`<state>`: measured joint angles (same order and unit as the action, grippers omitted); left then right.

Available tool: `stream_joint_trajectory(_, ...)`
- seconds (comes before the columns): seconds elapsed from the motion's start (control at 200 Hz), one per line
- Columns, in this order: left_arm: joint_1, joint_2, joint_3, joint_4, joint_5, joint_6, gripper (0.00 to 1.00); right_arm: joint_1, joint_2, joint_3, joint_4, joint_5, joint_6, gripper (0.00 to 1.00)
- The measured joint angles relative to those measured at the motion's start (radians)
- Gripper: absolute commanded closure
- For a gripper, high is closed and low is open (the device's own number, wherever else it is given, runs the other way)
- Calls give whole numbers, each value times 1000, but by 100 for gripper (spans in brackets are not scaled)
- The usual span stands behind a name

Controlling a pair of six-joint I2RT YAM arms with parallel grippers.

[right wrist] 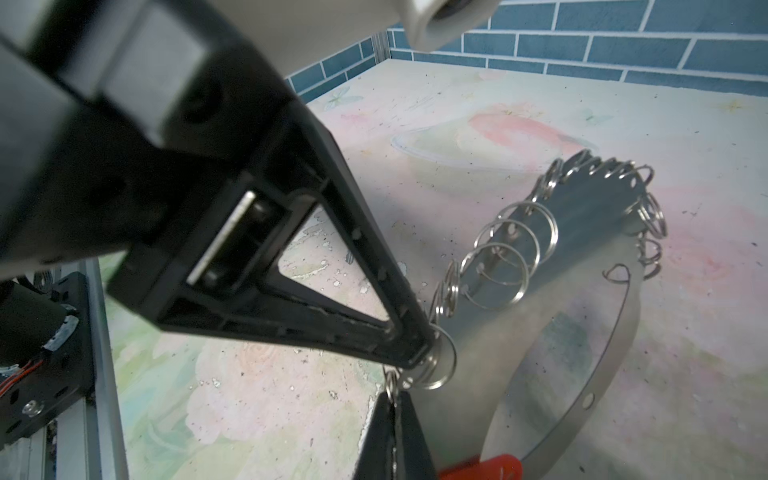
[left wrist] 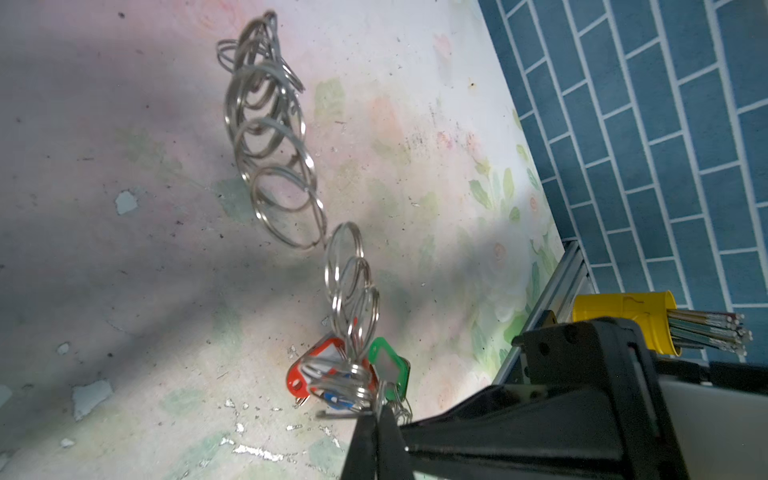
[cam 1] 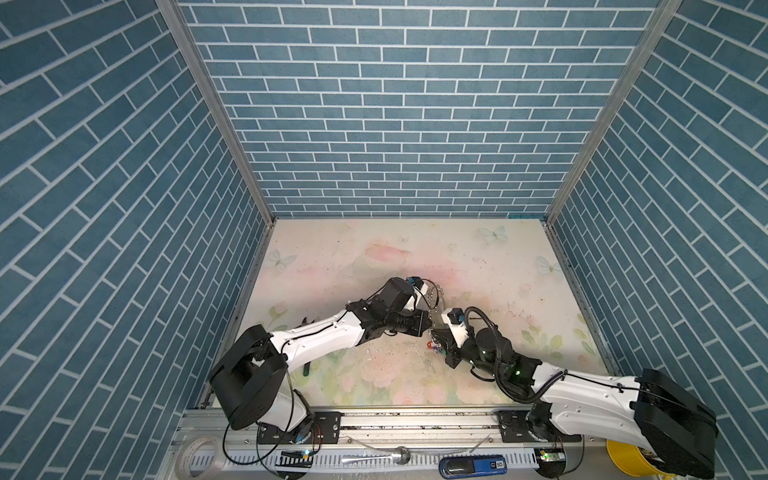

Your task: Put the keys on the keyring

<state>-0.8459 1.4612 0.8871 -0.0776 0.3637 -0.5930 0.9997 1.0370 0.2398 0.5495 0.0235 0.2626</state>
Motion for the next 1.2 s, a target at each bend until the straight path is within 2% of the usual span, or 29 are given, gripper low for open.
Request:
stream_joint_trajectory(0.145, 7, -26, 2, -22, -48, 32, 100, -8, -61, 0, -48, 0, 10, 75)
stream_joint_trajectory(0.485, 7, -27, 6, -21, -60, 50, 100, -26, -61, 0, -76, -14, 34, 74)
stream_joint_trajectory(0.705, 7, -55, -3, -16, -61, 82, 100, -175, -71, -2, -21, -164, 172, 73)
stream_joint_trajectory(0.99, -2, -87, -26, 3, -61, 163, 100, -205, -66, 0, 5, -317, 234, 70)
stream_joint_trajectory(1.17, -10, -104, -46, 26, -52, 209, 100, -259, -2, 1, 21, -412, 287, 66)
stream_joint_trajectory(1.2, -11, -105, -50, 31, -50, 215, 100, -270, 18, 3, 29, -434, 301, 63)
